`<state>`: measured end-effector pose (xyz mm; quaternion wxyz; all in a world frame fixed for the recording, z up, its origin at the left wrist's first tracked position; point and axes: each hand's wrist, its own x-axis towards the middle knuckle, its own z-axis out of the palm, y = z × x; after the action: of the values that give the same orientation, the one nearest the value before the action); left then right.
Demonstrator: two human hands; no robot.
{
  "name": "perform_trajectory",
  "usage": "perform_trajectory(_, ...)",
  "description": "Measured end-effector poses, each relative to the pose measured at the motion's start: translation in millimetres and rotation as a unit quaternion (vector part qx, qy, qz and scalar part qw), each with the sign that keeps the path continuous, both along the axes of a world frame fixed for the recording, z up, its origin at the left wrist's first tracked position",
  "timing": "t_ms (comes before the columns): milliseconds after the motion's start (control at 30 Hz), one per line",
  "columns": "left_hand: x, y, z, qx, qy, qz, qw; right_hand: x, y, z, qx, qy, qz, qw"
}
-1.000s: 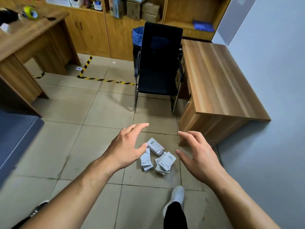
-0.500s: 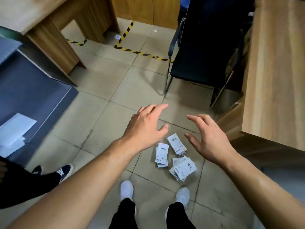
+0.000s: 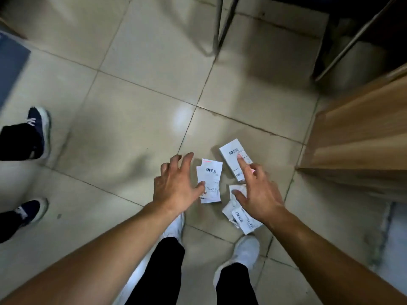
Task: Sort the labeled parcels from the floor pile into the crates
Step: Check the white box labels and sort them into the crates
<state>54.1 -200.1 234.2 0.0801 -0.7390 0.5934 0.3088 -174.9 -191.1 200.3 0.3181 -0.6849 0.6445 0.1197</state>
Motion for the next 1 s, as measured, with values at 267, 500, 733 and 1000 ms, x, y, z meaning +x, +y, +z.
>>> perform_trajectory(267,-55,21,-214,0.102,0.054,0.064,0.991,-24,-51,-217,0.039,0.122,-0.011,0.992)
perform_trajectory(500,-50,18,-310,0.093,-0.016,0.014,0.995,-11,-57,-299,0.079,0.112,-0.075,0.988)
perform_trajectory(733,-57,28,-325,0.132,-0.035,-0.01,0.991,-14,-62,-293,0.055,0.115,-0.071,0.989)
perform_trajectory(1000,-42,-1,-242,0.111,-0.05,-0.016,0.992,-9,-63,-192,0.011,0.106,-0.07,0.992)
